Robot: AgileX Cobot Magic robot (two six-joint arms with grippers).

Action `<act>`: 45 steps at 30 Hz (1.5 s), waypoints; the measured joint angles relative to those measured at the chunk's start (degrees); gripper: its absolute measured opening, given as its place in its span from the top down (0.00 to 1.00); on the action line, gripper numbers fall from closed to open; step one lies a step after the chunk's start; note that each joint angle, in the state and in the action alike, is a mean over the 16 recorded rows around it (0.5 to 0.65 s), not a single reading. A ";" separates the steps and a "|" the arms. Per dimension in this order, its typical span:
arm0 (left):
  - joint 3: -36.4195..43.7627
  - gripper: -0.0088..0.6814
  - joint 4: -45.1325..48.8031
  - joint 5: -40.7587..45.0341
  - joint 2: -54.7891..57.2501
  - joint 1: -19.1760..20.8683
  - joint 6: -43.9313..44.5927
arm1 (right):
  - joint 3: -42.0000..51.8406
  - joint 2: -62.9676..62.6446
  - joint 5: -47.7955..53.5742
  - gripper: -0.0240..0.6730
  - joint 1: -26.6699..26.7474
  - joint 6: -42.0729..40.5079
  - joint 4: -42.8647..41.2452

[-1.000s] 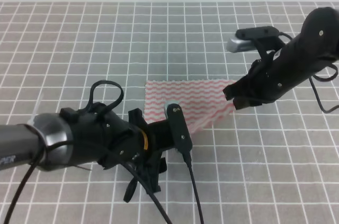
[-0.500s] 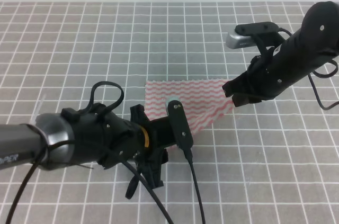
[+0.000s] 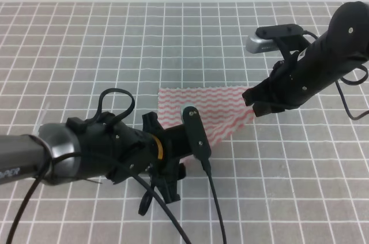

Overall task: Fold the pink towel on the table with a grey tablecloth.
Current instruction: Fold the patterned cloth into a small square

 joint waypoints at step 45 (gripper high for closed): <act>-6.02 0.99 4.41 2.53 2.07 0.55 -1.66 | 0.01 -0.38 3.25 0.99 -0.03 0.04 -1.01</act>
